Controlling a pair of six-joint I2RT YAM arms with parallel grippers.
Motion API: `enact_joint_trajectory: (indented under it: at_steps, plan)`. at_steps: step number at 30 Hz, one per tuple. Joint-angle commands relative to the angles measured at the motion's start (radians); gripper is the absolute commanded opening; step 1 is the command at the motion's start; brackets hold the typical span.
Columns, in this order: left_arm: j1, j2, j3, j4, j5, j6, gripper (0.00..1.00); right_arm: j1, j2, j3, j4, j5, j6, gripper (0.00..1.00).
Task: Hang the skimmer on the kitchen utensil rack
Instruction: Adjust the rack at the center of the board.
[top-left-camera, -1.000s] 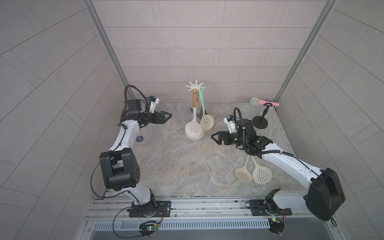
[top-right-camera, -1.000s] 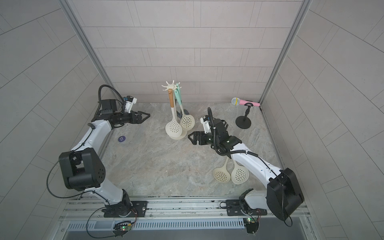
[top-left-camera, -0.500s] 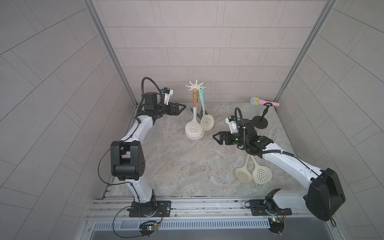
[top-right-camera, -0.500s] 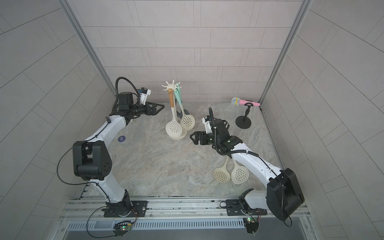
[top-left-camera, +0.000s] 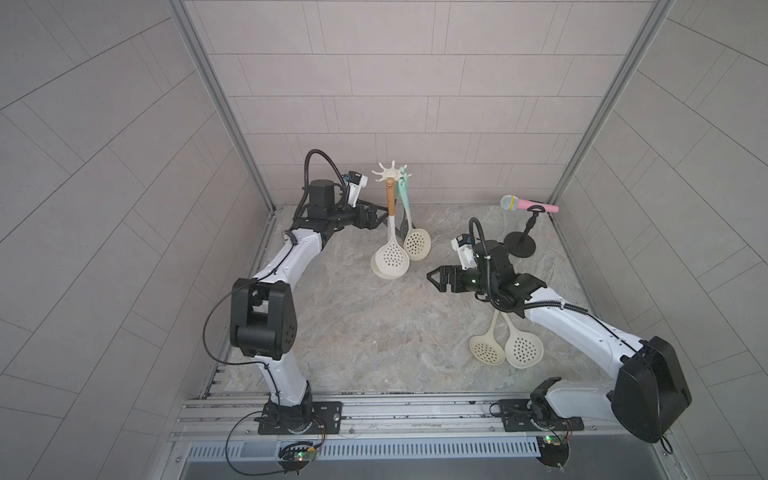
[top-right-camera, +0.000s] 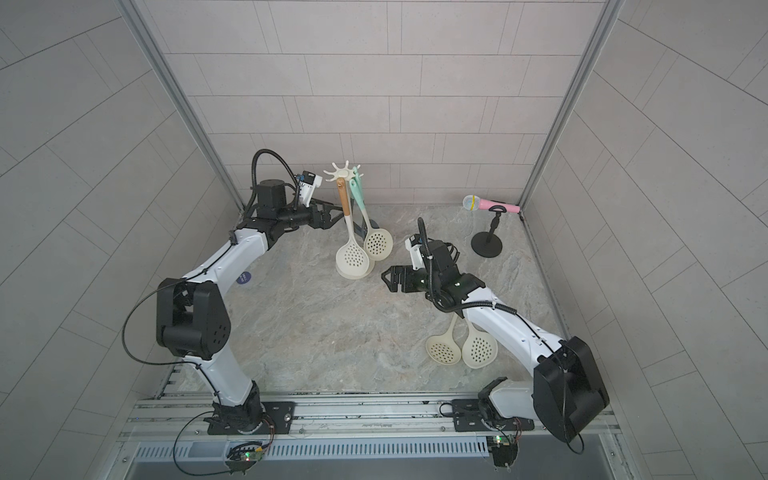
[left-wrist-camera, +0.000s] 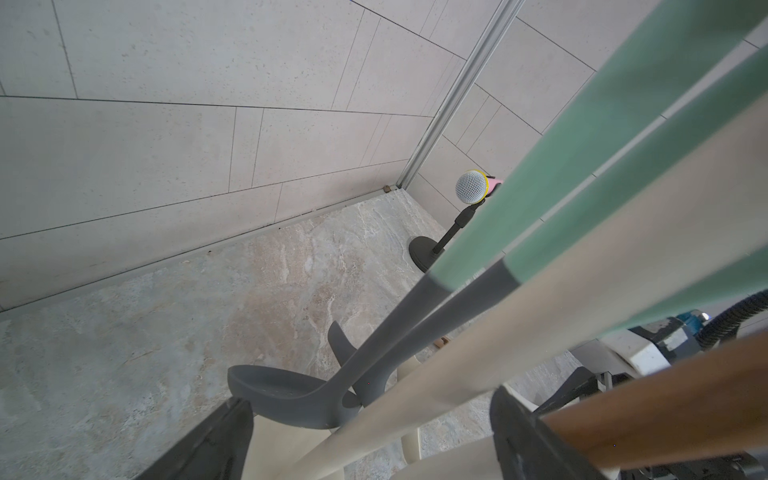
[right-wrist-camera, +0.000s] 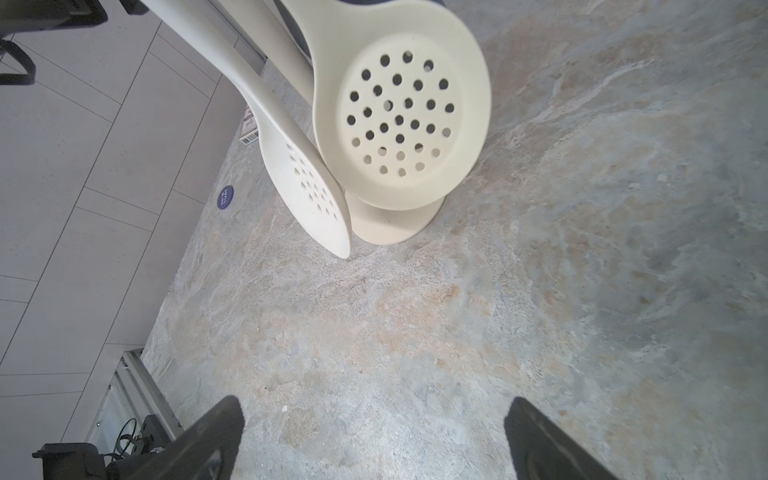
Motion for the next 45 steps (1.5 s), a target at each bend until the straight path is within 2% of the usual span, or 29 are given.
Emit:
enact_joint_trajectory:
  at_steps: [1,7,13,21,28,30,32,37,41,43,45]
  plan:
    - [-0.015,0.016,0.027,0.048,0.003,-0.005,0.93,-0.005,-0.037,-0.006,-0.008,0.017,-0.013,1.00]
    - [-0.035,0.025,0.031,0.078,0.003,-0.017,0.89,-0.007,-0.041,-0.008,-0.016,0.022,-0.018,1.00]
    - [-0.051,0.044,0.044,0.116,0.014,-0.040,0.80,-0.009,-0.043,-0.011,-0.021,0.031,-0.021,1.00]
    - [-0.061,0.056,0.039,0.174,0.012,-0.085,0.47,-0.015,-0.046,-0.015,-0.026,0.035,-0.026,0.99]
    - [-0.067,0.033,-0.003,0.197,-0.021,-0.084,0.35,-0.018,-0.045,-0.021,-0.028,0.042,-0.029,0.99]
    - [-0.071,0.015,-0.027,0.197,-0.072,-0.087,0.33,-0.020,-0.046,-0.021,-0.027,0.041,-0.028,0.99]
    - [-0.074,-0.004,-0.052,0.201,-0.120,-0.082,0.28,-0.020,-0.048,-0.022,-0.028,0.041,-0.031,0.99]
    - [-0.113,-0.073,-0.111,0.169,-0.258,0.022,0.23,-0.024,-0.055,-0.028,-0.031,0.047,-0.031,0.99]
    - [-0.144,-0.087,-0.100,0.097,-0.352,0.053,0.18,-0.028,-0.059,-0.033,-0.033,0.048,-0.030,0.99]
    - [-0.154,-0.090,-0.101,0.072,-0.412,0.055,0.14,-0.030,-0.061,-0.035,-0.034,0.047,-0.029,0.99]
    - [-0.165,-0.093,-0.104,0.054,-0.478,0.051,0.05,-0.032,-0.063,-0.038,-0.034,0.049,-0.029,0.99]
